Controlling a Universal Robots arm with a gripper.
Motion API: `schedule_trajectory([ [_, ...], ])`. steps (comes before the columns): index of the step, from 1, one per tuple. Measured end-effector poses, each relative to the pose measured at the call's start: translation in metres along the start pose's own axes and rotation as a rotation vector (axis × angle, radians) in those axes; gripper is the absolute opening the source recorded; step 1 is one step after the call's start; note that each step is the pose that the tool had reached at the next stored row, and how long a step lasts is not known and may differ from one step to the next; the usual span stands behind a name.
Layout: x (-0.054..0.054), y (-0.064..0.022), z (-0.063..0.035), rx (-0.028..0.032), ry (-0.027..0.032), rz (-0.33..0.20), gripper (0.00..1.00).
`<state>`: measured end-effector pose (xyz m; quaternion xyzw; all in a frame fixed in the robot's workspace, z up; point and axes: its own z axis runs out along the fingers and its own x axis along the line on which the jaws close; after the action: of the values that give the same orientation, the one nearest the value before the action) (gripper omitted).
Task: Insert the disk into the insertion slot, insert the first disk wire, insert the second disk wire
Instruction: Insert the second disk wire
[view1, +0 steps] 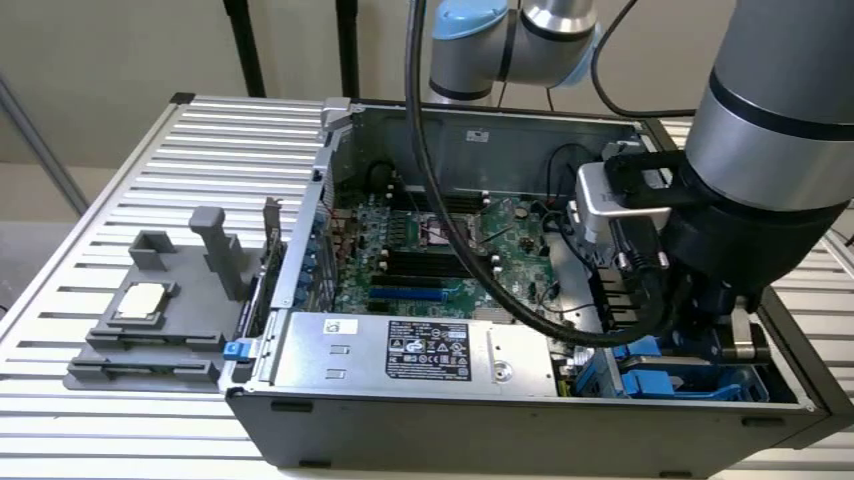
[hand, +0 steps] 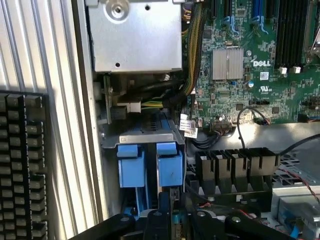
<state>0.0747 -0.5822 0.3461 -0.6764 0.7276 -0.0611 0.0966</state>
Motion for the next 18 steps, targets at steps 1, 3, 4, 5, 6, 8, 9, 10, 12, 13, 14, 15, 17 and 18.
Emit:
schedule_trajectory([
  [1,0.0,0.0042,-0.0015,0.0002,0.0,0.0,0.25],
  [3,0.001,0.0128,-0.0042,0.0021,-0.0005,0.0,0.25],
  [4,0.001,0.0171,-0.0056,0.0033,-0.0008,0.0,0.25],
  [5,0.002,0.0214,-0.0069,0.0045,-0.0012,0.0,0.25],
  [6,0.002,0.0257,-0.0084,0.0056,-0.0014,0.0,0.25],
  [8,0.003,0.0329,-0.0115,0.0081,-0.0024,0.0,0.25],
  [9,0.003,0.0358,-0.0133,0.009,-0.0022,0.0,0.25],
  [10,0.003,0.0381,-0.0147,0.01,-0.0023,0.0,0.25],
  [12,0.004,0.0415,-0.0176,0.0121,-0.0025,0.0,0.22],
  [13,0.004,0.0428,-0.0189,0.0137,-0.0027,0.0,0.16],
  [14,0.004,0.0437,-0.0196,0.0152,-0.0029,0.0,0.16],
  [15,0.004,0.044,-0.0197,0.0164,-0.0032,0.0,0.11],
  [17,0.004,0.044,-0.0197,0.017,-0.0032,-0.001,0.11],
  [18,0.004,0.044,-0.0198,0.0173,-0.0031,-0.001,0.11],
])
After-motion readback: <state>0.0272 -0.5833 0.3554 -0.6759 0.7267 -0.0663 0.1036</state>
